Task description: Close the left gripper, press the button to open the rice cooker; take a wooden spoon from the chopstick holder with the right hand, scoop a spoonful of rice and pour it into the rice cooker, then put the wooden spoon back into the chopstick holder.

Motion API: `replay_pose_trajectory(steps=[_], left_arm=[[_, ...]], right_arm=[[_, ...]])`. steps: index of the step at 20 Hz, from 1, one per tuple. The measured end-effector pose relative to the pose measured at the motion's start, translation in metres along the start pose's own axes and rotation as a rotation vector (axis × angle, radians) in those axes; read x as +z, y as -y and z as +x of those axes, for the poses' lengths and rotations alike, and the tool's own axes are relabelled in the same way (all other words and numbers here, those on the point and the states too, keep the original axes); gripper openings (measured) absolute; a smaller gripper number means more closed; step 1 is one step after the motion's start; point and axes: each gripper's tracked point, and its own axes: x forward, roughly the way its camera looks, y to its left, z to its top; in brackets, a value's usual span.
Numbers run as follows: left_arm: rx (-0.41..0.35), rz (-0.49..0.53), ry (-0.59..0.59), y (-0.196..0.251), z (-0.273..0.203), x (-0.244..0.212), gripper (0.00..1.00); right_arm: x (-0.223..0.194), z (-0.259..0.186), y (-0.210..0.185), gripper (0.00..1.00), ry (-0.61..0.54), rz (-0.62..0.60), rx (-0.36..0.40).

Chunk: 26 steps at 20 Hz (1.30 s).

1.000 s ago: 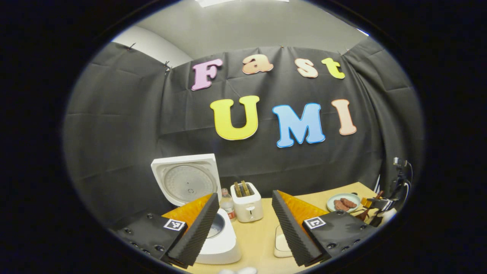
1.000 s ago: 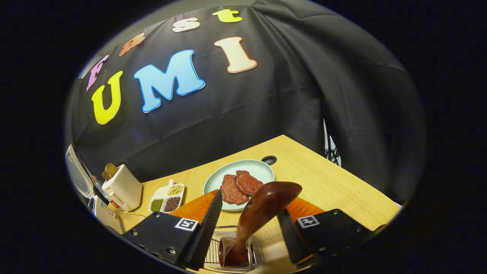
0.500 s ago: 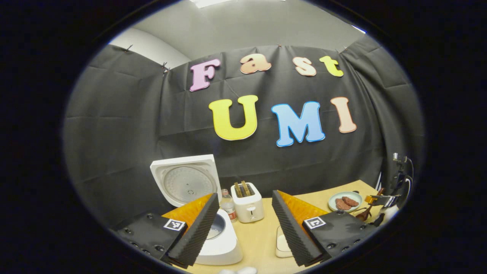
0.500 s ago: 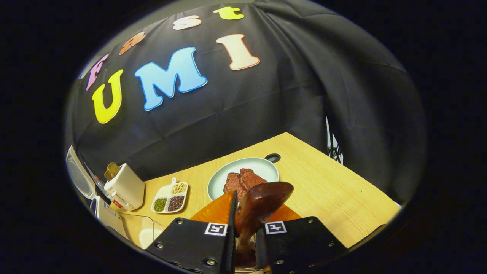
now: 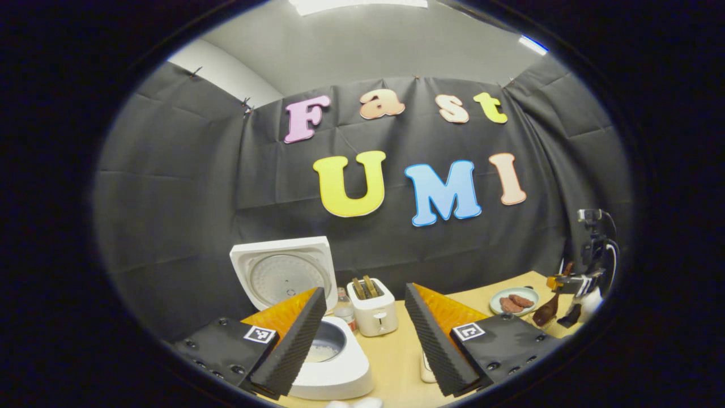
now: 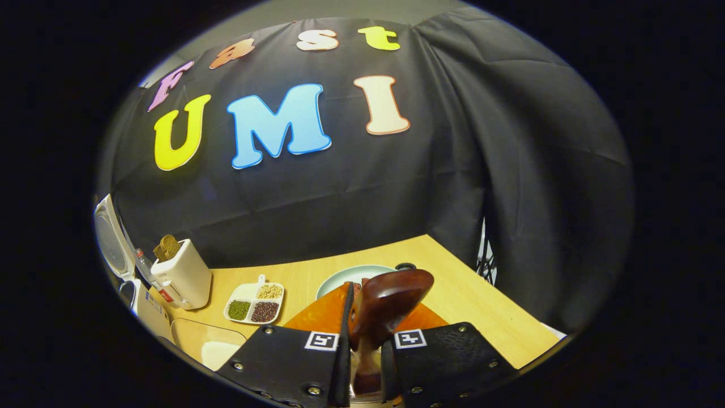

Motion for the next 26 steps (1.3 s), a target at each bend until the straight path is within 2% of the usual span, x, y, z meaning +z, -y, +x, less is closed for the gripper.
replay_pose_trajectory(steps=[5, 9, 14, 17, 21, 25, 26], left_arm=[[-0.018, -0.018, 0.009, -0.022, -0.004, -0.001, 0.96], [-0.034, -0.037, 0.005, -0.035, -0.009, -0.007, 0.97], [-0.053, -0.06, -0.006, -0.051, -0.013, -0.022, 0.96], [-0.044, -0.08, -0.029, -0.058, -0.015, -0.032, 0.96], [-0.028, -0.087, -0.036, -0.069, -0.013, -0.039, 0.95], [-0.038, -0.124, -0.056, -0.07, -0.013, -0.05, 0.95], [-0.035, -0.131, -0.061, -0.071, -0.013, -0.052, 1.0]], right_arm=[[0.07, -0.04, -0.05, 0.22, 0.105, -0.078, 0.021], [0.087, -0.064, -0.115, 0.22, 0.157, -0.152, 0.078], [0.047, -0.072, -0.193, 0.21, 0.119, -0.24, 0.171], [0.009, -0.067, -0.225, 0.21, 0.081, -0.324, 0.214], [-0.036, -0.066, -0.249, 0.21, 0.049, -0.436, 0.249], [-0.065, -0.059, -0.254, 0.22, 0.031, -0.561, 0.252], [-0.07, -0.058, -0.255, 0.22, 0.031, -0.581, 0.251]])
